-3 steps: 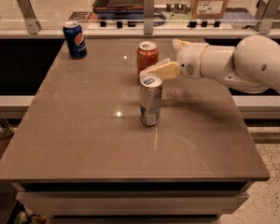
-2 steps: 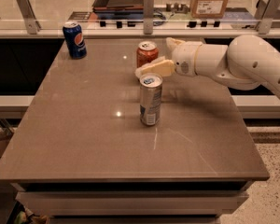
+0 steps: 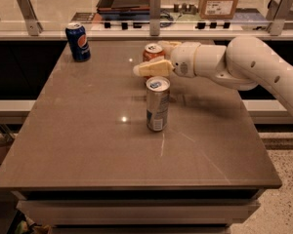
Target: Pick coke can
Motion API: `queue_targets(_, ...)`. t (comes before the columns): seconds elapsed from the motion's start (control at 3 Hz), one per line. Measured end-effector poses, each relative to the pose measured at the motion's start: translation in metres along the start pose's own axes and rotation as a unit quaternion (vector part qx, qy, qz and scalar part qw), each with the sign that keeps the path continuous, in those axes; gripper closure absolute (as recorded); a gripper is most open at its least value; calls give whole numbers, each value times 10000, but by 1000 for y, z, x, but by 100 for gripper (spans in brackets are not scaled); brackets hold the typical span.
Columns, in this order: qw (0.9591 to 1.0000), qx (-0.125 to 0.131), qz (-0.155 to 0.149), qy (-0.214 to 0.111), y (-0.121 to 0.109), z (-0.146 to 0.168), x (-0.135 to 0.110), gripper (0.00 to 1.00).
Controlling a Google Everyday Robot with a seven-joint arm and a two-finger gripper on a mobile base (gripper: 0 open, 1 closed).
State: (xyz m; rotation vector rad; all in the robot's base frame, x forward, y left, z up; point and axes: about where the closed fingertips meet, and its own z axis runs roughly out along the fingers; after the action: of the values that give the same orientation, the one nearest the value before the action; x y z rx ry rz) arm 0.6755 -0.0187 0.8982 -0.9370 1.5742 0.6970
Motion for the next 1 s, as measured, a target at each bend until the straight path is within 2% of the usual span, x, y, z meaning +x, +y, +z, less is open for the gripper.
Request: queue_targets(1.0, 10000, -61, -9, -4, 5, 6, -1, 87)
